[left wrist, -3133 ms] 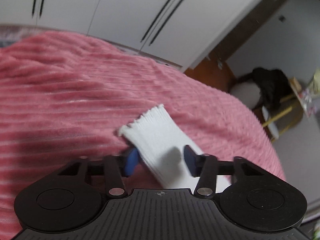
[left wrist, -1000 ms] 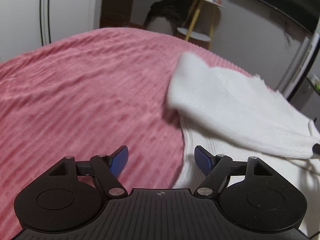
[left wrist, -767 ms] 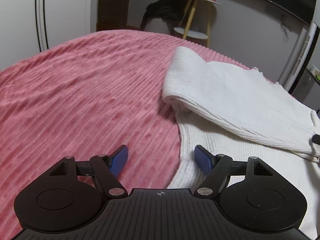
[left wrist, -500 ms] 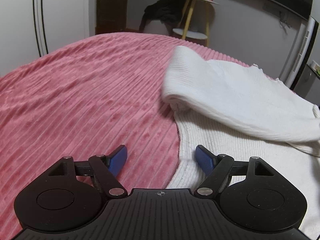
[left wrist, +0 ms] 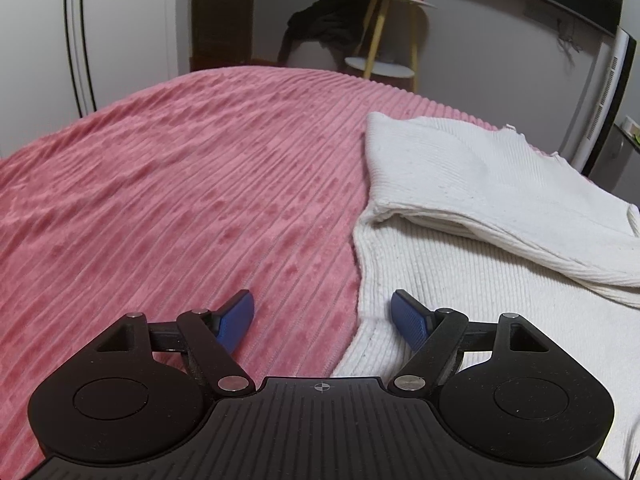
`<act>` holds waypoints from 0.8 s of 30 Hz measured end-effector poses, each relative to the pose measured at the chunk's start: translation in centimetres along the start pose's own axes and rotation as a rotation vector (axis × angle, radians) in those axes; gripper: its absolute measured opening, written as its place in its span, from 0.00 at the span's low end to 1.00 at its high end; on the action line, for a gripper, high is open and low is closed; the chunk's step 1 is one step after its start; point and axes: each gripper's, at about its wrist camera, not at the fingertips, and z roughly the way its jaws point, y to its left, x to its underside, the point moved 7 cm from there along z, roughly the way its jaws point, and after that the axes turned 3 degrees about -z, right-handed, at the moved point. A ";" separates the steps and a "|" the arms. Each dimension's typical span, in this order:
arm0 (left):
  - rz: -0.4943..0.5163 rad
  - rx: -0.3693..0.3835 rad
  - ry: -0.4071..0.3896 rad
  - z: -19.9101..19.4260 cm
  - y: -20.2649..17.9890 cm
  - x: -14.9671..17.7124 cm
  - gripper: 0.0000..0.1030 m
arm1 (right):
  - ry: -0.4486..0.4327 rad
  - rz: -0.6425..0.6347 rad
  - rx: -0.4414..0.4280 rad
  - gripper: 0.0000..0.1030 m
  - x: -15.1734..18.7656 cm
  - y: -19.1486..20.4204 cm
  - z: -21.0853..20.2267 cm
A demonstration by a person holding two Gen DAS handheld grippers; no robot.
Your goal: Fold small clothes
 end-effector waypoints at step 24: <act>0.154 0.004 -0.039 2.6 -9.2 -7.0 0.78 | 0.070 -0.028 -0.067 0.06 2.1 -1.8 2.3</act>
